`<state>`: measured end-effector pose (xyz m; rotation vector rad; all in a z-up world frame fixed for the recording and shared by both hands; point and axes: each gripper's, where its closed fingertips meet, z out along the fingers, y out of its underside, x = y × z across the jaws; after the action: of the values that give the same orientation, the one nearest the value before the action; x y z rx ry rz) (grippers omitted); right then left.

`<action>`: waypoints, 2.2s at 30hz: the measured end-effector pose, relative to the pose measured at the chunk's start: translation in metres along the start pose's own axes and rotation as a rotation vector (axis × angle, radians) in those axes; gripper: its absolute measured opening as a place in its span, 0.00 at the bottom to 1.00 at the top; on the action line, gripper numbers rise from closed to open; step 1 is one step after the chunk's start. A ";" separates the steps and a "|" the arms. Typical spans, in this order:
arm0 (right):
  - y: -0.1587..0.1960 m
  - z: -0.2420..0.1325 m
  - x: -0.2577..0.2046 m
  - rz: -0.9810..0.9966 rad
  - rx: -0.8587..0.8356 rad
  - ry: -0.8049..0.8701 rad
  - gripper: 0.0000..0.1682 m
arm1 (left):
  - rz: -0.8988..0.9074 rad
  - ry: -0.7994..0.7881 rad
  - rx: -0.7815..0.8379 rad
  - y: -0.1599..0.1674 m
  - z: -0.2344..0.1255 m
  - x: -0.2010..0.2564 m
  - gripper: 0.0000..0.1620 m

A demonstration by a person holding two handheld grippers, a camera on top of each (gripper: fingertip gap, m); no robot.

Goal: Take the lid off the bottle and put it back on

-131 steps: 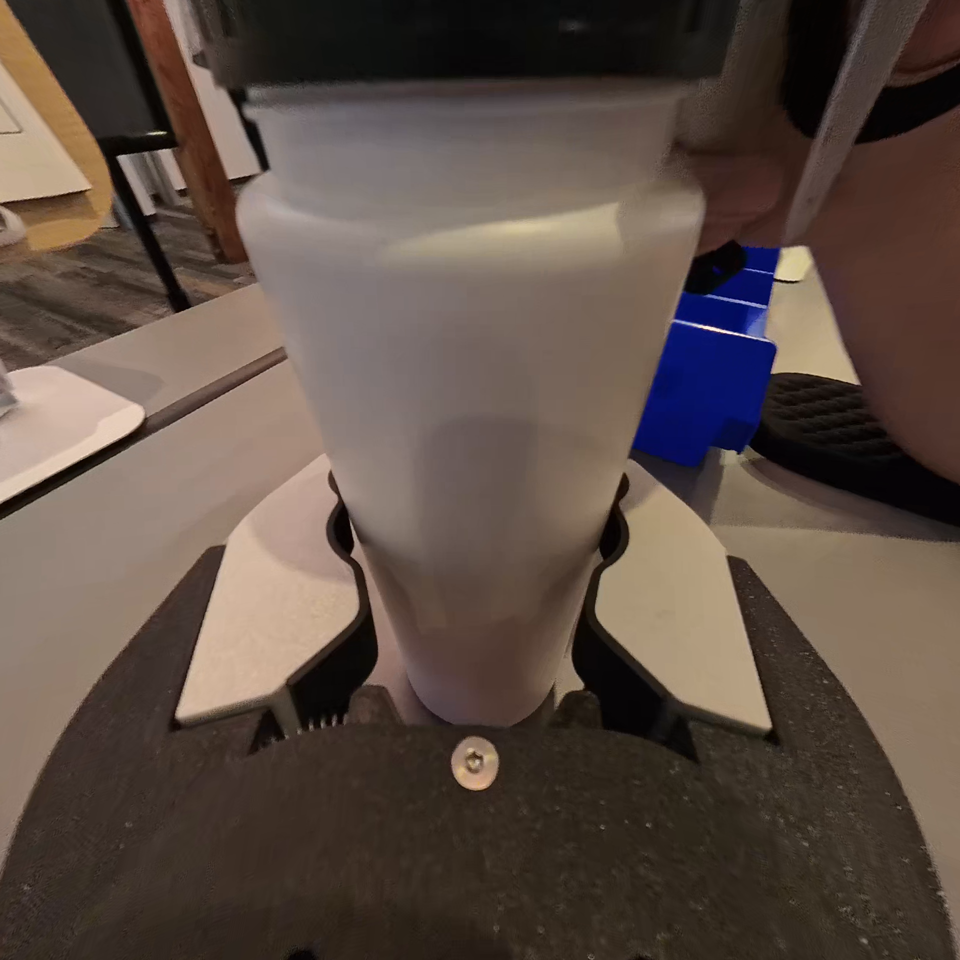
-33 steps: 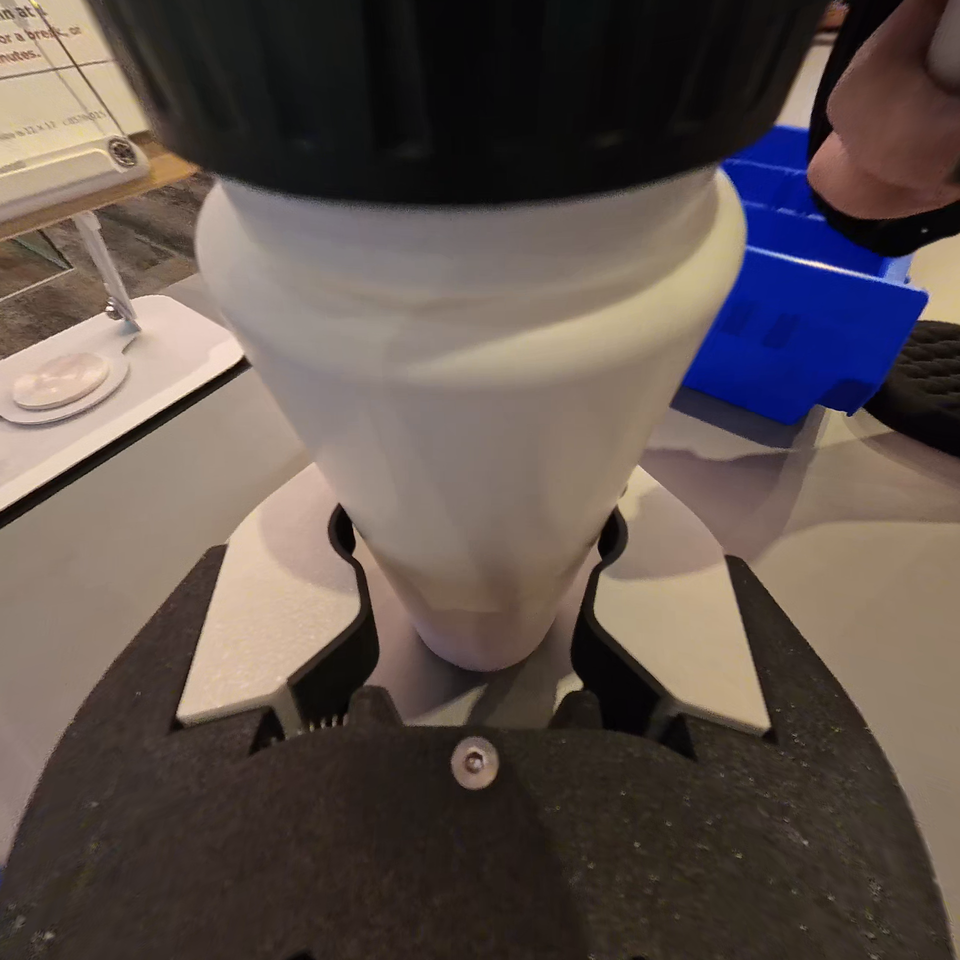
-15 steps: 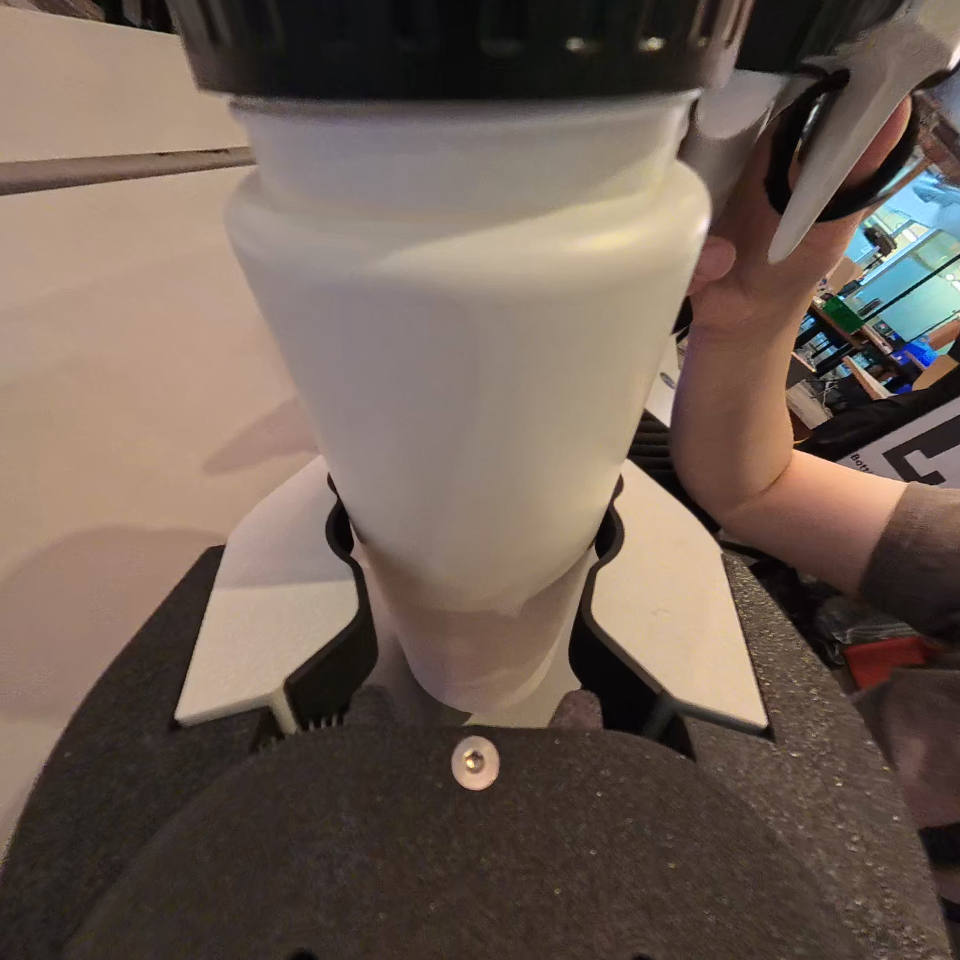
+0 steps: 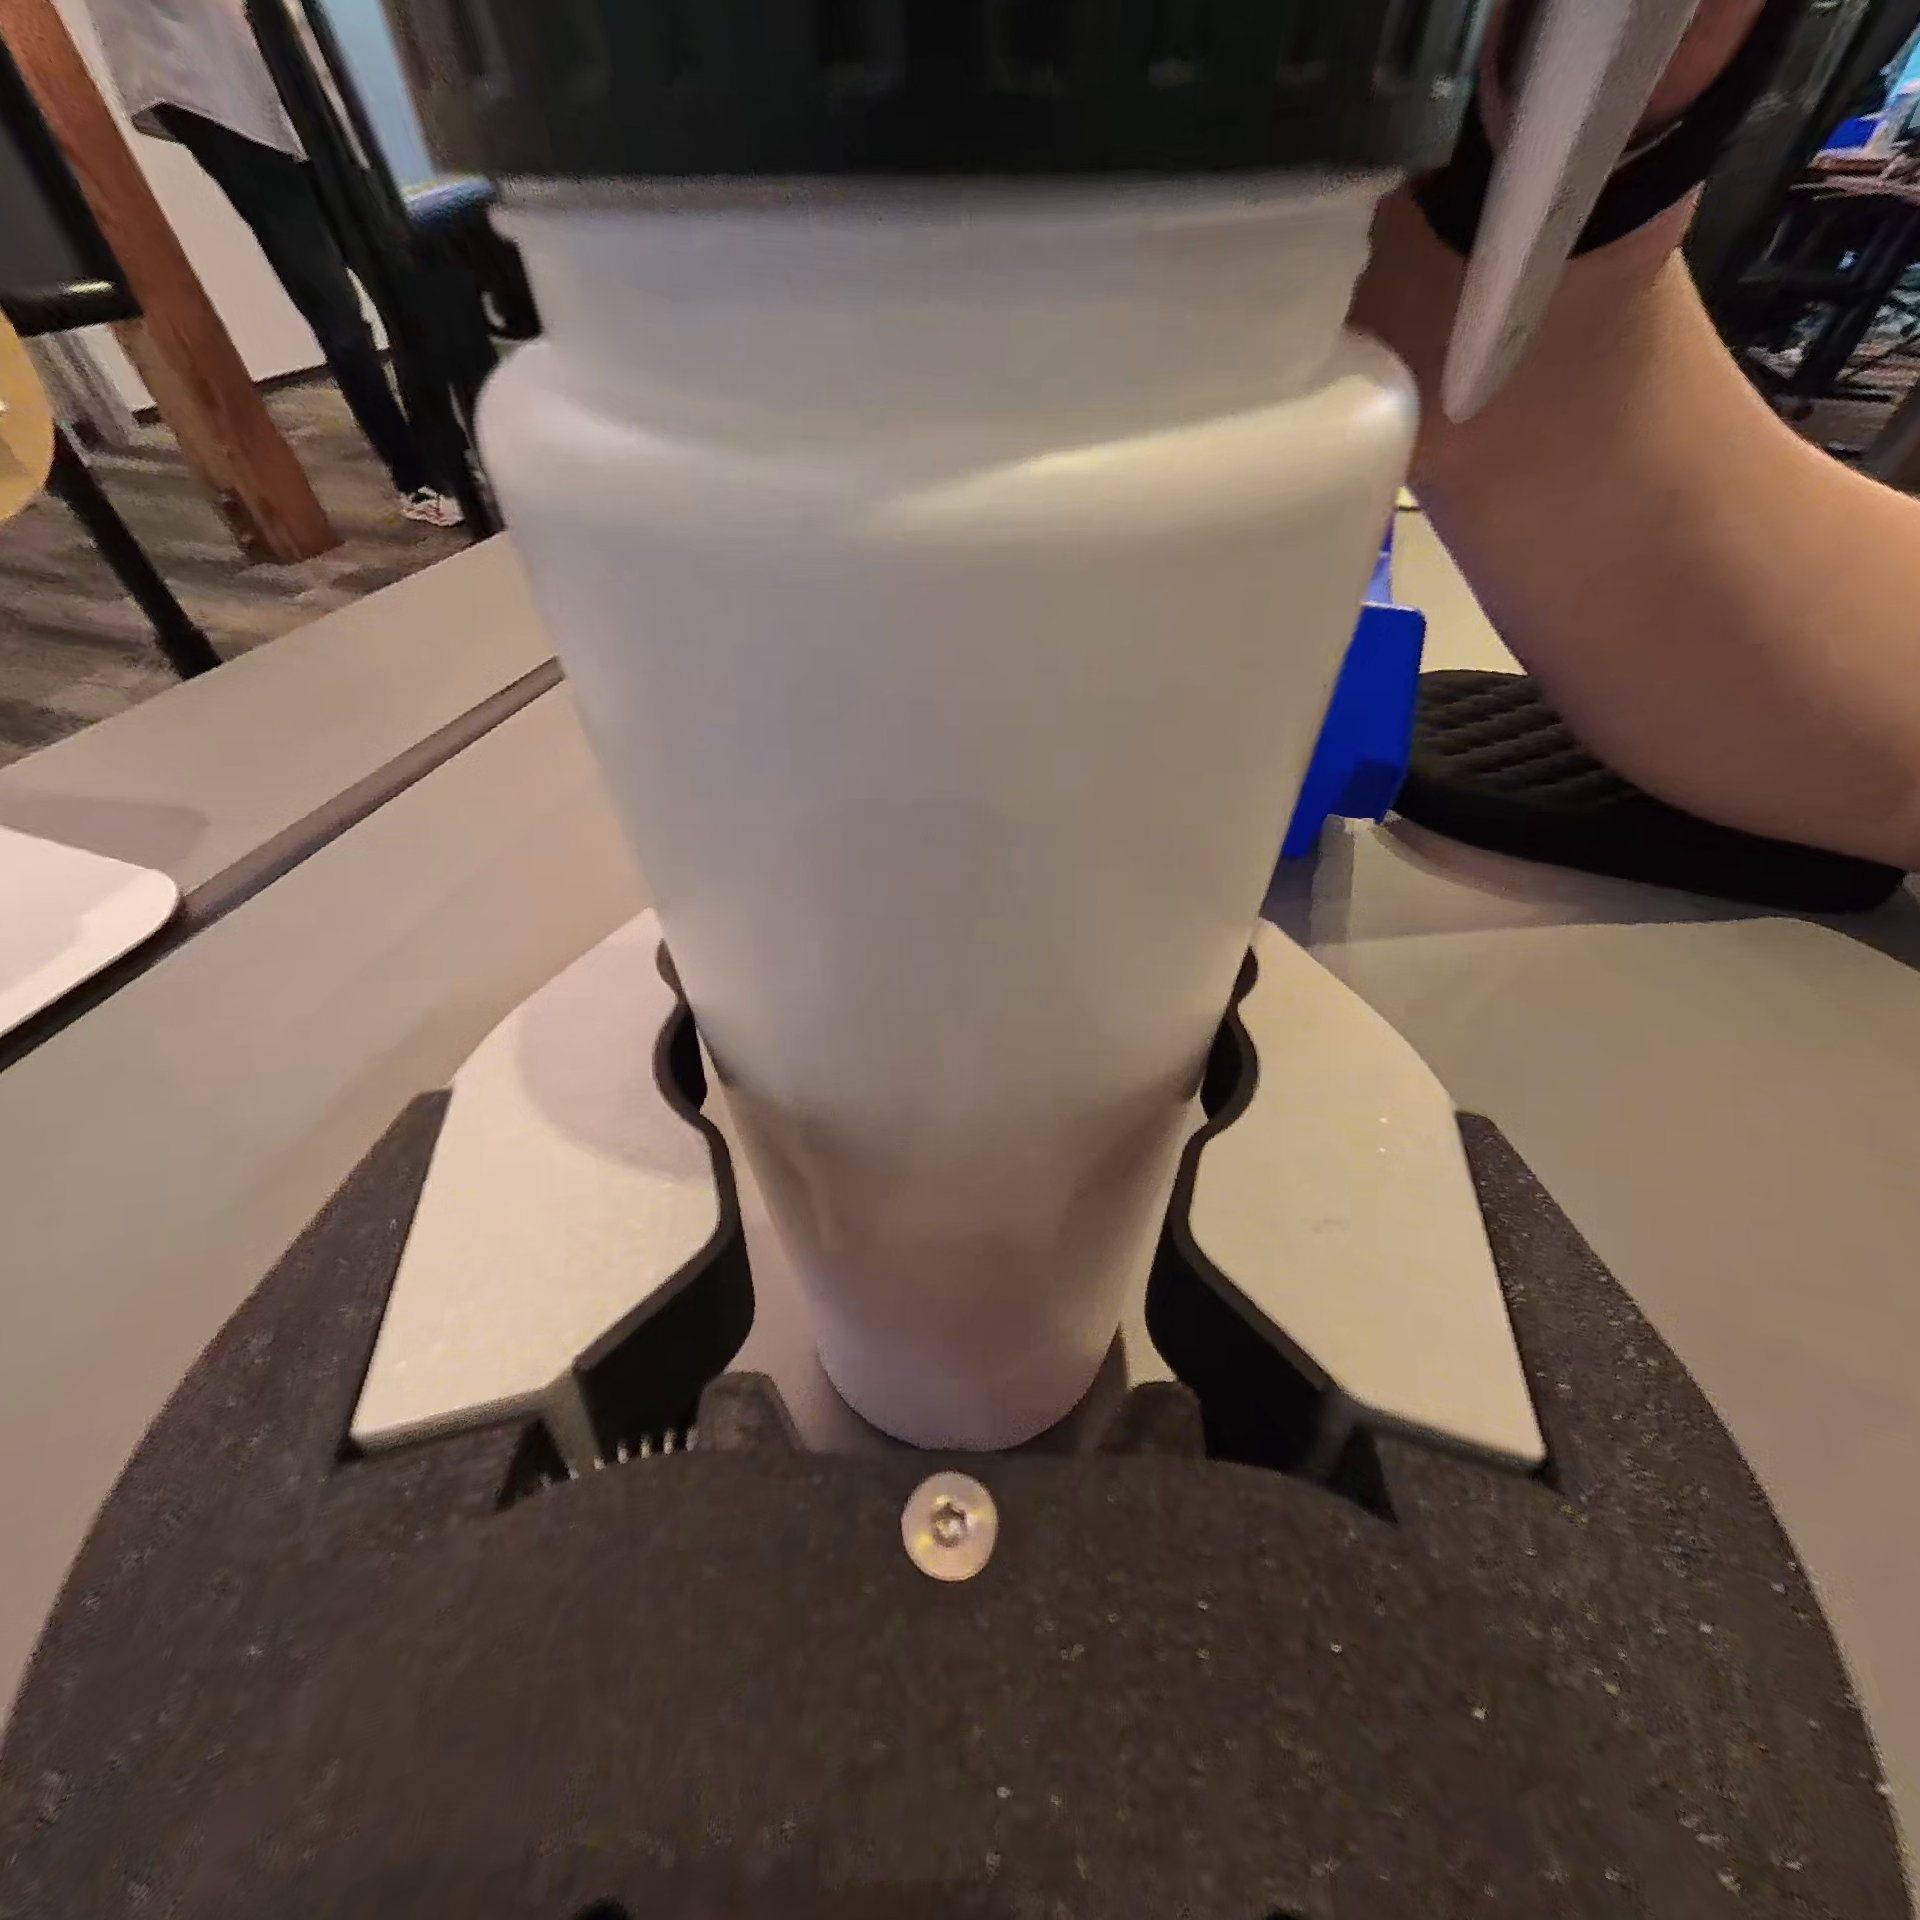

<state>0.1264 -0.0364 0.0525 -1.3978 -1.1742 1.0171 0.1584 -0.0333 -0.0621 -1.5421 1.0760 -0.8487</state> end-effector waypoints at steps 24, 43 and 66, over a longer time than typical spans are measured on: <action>0.011 0.009 0.007 0.069 -0.110 0.173 0.44 | -0.053 -0.103 -0.128 0.021 0.016 -0.005 0.63; 0.008 -0.005 -0.041 -0.156 -0.093 -0.178 0.44 | 0.036 0.216 -0.107 0.022 0.010 0.048 0.63; -0.006 -0.011 -0.023 0.031 0.009 -0.161 0.45 | -0.053 0.167 -0.111 0.021 0.008 0.034 0.63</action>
<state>0.1318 -0.0611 0.0602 -1.3497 -1.2662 1.1730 0.1730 -0.0640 -0.0841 -1.6201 1.2250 -0.9821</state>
